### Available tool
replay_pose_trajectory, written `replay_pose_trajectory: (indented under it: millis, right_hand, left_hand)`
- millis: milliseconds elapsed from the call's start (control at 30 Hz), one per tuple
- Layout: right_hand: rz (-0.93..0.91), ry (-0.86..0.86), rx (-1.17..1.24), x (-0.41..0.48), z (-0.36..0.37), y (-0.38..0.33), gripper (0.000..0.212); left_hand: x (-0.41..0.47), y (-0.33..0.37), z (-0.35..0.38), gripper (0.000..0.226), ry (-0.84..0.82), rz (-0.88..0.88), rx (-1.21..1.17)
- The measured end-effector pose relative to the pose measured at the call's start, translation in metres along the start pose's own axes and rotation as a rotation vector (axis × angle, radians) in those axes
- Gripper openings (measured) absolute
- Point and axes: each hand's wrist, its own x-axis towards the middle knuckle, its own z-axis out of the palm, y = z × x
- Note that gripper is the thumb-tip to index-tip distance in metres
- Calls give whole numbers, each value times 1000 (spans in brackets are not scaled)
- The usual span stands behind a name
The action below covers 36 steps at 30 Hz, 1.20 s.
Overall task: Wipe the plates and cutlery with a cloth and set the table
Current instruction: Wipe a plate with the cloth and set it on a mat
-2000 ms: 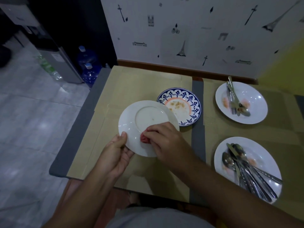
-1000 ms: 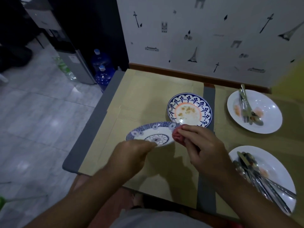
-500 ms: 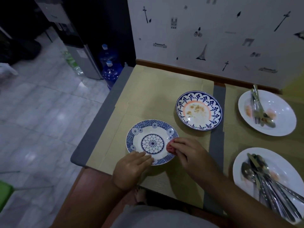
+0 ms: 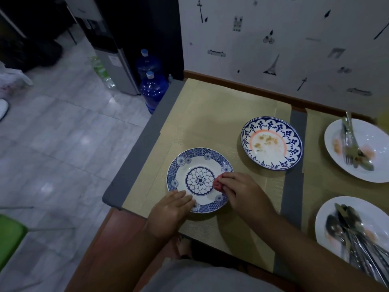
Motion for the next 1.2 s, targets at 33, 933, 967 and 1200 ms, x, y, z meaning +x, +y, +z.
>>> replay_pose_trajectory:
  millis: [33,933,967,1200]
  right_hand:
    - [0,-5,0,3,3,-1,26]
    - [362,145,-57,29,-54,63,24]
    - [383,154,-58,30,-63,70,24]
    - [400,110,-12,41,-89,117,24]
  left_hand:
    - [-1,-3,1,32,-3,-10,3]
    - [211,52,12,42,-257,-435,-356]
    - [227,57,16,37,-264,-477,-381]
    - [280,54,43,41,-317,-1033,-684]
